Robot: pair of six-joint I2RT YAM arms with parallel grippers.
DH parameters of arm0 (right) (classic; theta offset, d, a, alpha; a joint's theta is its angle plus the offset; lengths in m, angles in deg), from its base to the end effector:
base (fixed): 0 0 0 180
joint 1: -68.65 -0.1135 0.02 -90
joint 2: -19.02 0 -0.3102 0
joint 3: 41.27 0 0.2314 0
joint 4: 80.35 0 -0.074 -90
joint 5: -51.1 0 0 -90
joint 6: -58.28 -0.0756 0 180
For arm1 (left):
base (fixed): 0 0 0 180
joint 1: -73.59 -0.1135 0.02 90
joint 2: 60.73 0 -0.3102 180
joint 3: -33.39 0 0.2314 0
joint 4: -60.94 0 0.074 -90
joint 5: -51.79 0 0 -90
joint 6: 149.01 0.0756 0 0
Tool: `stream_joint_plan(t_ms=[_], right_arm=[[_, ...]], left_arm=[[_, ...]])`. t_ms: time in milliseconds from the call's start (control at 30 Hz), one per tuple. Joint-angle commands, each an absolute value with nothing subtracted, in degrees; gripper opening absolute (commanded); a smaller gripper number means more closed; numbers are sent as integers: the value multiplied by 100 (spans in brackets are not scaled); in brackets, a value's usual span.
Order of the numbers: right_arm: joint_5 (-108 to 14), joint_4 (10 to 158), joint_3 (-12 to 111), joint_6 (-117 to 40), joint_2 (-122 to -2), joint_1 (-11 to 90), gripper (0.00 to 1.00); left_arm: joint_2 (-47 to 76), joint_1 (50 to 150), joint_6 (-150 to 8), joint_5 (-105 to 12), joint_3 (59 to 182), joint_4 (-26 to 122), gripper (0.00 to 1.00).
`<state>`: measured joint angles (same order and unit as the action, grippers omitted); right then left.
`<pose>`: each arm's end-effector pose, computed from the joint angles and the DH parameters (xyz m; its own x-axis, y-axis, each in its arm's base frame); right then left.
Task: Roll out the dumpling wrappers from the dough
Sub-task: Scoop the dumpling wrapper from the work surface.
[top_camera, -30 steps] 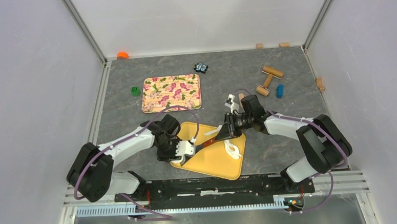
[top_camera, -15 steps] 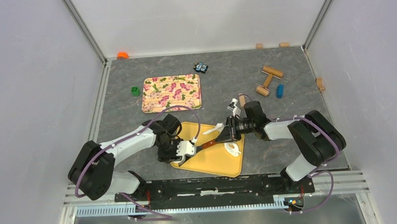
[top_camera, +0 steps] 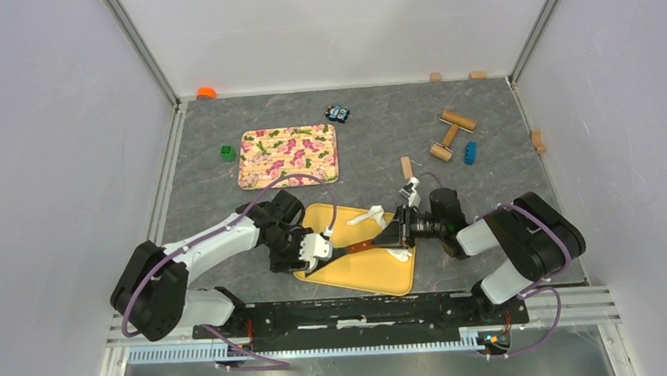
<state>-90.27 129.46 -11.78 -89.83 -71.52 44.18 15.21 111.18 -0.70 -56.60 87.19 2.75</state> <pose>0.1927 0.1526 0.1583 -0.9851 0.1341 -0.1077 -0.0570 0.3364 0.9400 0.1308 -0.1308 0.1835 0.1179 0.9282 -0.3529 0.9908 -0.1337 -0.0204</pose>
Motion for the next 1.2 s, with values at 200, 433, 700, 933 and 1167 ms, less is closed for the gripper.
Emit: stream_joint_plan(t_ms=[200,433,700,933,1167], right_arm=[[-8716,14895,-1768,-9872,-6916,4436,0],[-8660,15484,-2182,-9988,-7045,4433,0],[-8326,15380,-2202,-9758,-6919,4404,0],[-8277,15378,-2098,-9693,-7067,4225,0],[-8289,16911,-2369,-10524,-7559,4180,0]], left_arm=[[1275,10782,643,-6239,8990,-60,59],[1122,10405,704,-6231,9037,-19,43],[1841,10466,348,-6396,9029,405,40],[1741,10772,40,-6646,9020,547,38],[1918,11209,-304,-6459,9073,934,38]])
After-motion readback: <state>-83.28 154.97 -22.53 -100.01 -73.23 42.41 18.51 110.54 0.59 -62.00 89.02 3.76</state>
